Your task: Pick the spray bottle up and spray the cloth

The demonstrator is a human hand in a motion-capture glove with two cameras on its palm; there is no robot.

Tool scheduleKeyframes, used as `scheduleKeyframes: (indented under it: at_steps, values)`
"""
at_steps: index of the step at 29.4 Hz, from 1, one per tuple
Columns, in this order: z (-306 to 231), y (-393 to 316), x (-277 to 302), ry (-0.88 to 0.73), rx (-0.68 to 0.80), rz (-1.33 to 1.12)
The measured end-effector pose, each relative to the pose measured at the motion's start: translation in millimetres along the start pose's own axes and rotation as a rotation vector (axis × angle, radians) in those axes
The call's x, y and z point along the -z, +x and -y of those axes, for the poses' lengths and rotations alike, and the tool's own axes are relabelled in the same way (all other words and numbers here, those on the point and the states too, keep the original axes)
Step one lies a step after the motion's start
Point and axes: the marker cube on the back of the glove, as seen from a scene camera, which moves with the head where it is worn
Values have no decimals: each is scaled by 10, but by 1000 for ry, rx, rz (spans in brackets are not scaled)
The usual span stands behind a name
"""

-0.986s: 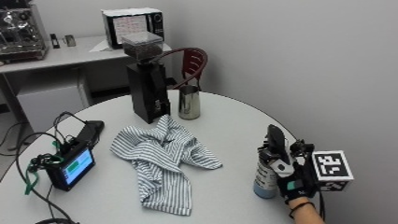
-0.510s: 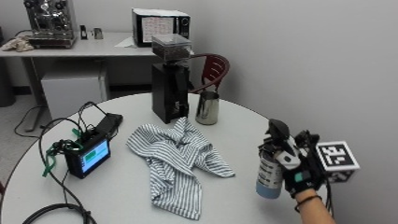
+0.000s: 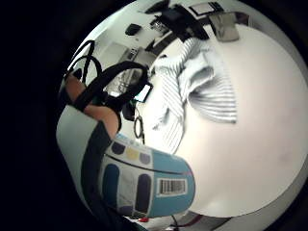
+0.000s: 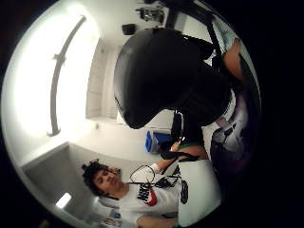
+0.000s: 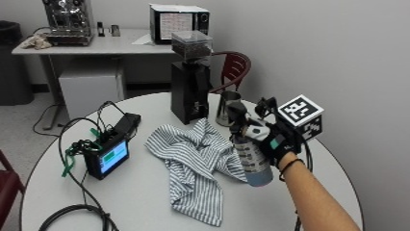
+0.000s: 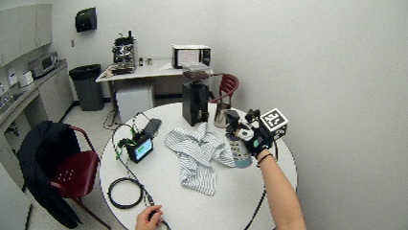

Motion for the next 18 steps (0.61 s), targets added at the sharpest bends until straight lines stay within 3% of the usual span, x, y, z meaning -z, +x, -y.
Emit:
scheduleKeyframes:
  at_steps: [6,15,18]
  values:
    - [-33,374,-184,-60,-83,-28]
    - [130,-470,141,3,37,-1]
    - [169,-356,59,-15,10,1]
